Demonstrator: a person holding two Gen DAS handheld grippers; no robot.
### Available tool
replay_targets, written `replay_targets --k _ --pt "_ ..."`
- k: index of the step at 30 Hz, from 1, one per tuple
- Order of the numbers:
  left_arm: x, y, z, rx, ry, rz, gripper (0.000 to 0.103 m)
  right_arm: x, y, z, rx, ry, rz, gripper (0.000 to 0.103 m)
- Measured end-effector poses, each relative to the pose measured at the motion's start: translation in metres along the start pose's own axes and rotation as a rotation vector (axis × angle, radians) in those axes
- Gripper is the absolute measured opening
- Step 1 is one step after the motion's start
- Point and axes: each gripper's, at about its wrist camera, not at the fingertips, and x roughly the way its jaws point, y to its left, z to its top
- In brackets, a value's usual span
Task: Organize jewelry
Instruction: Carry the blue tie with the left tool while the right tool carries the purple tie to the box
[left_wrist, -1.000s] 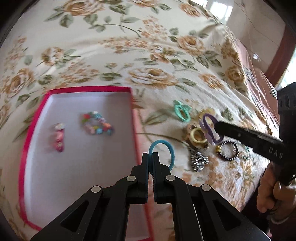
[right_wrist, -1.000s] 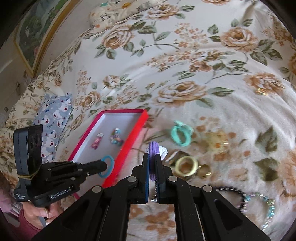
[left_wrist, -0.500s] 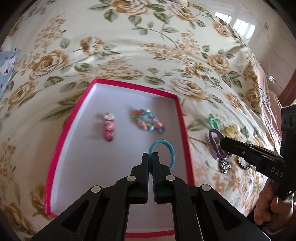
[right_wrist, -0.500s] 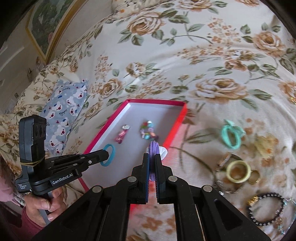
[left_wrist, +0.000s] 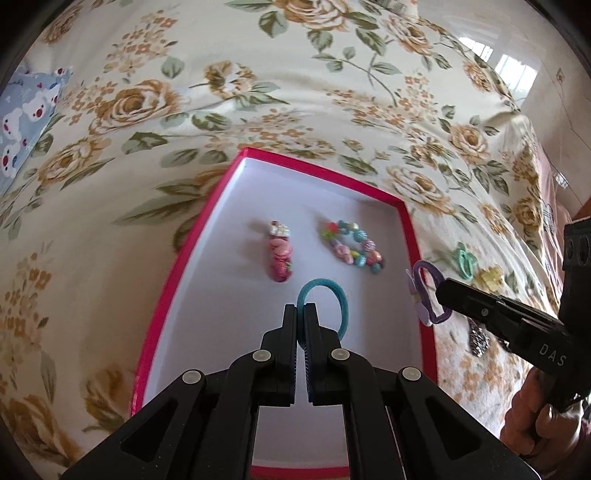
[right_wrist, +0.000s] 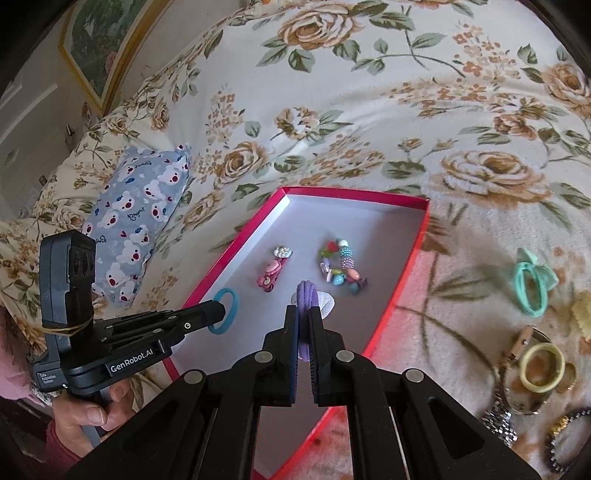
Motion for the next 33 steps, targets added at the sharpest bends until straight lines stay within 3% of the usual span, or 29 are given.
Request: replay_targets --k 12,23,29,33 --pt "0.030 0.019 0.020 -0.059 0.030 0.076 0.003 0.043 0.003 0.011 -0.009 0.049 -0.006 0.004" --pt "0.057 0.011 0.027 -0.038 0.086 0.132 0.003 0.062 -0.003 0.009 -0.007 0.090 -0.025 0.005" --pt "0.061 0.012 0.027 -0.041 0.093 0.134 0.009 0.063 -0.006 0.009 0.006 0.092 -0.023 0.009" --pt "0.056 0.012 0.026 -0.041 0.080 0.145 0.024 0.062 -0.006 0.009 0.012 0.091 -0.017 0.010"
